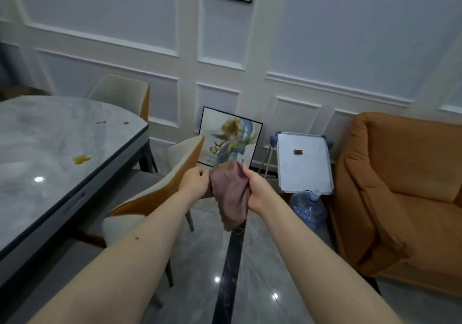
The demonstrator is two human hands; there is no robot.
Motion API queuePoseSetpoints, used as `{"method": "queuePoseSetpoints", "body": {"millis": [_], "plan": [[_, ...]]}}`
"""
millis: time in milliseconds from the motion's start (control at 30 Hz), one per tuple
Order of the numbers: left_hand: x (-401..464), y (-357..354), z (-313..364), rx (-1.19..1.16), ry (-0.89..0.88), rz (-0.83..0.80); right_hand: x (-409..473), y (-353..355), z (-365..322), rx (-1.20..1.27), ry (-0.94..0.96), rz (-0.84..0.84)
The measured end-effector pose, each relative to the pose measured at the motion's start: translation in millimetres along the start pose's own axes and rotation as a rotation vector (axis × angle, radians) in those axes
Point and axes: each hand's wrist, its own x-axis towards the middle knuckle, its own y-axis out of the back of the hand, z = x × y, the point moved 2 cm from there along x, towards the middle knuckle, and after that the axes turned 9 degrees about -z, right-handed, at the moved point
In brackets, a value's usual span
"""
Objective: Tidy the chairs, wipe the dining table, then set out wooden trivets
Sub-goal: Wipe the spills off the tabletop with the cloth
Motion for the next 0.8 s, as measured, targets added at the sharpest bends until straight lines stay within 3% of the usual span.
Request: {"method": "queuePoseSetpoints", "body": {"millis": [367,800], "plan": [[174,-81,79,0.015,0.073,0.073,166,110,-146,-0.120,-0.120,-0.077],[378,-23,60,-0.027,0.191,0.292,403,68,-211,-0.185,-0.237,-0.259]]}}
